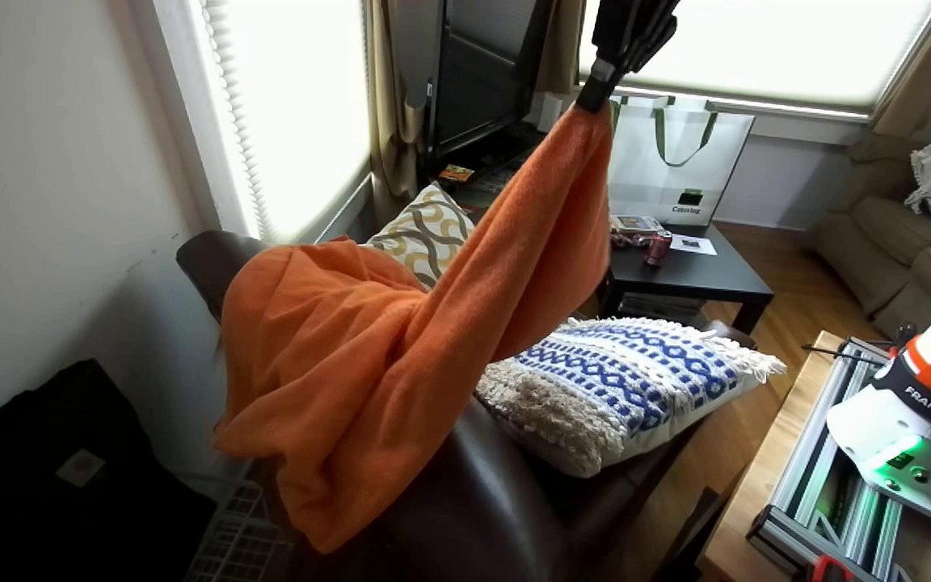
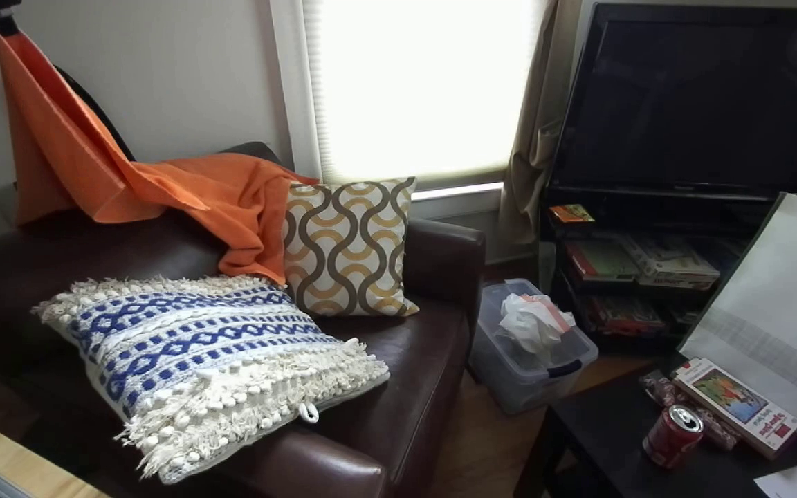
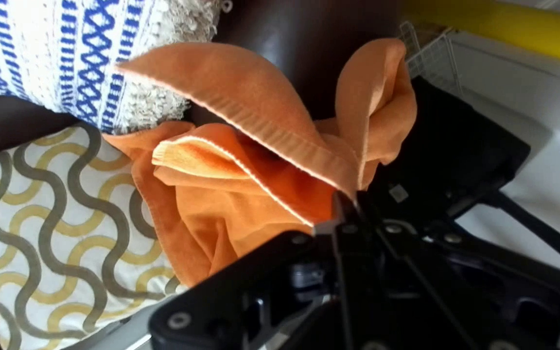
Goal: Spread the towel over the backrest of the couch
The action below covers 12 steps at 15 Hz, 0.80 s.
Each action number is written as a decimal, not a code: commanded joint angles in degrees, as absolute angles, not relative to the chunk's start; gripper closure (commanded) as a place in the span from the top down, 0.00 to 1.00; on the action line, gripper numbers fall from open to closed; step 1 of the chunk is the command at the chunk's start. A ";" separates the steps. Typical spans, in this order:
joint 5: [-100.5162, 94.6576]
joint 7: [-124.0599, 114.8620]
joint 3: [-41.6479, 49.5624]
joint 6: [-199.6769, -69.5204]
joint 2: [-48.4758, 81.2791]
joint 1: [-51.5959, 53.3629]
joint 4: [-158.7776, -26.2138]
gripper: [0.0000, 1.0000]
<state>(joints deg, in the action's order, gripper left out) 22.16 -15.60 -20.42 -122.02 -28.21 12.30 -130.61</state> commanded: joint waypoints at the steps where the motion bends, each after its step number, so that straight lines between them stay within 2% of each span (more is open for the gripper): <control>1: 22.53 -13.29 -20.87 -126.77 -20.89 15.43 -132.00 0.01; 5: 20.03 -12.37 -21.59 -131.05 -10.35 16.15 -131.51 0.01; 12: 13.27 -13.44 -20.37 -131.35 4.64 16.66 -127.92 0.01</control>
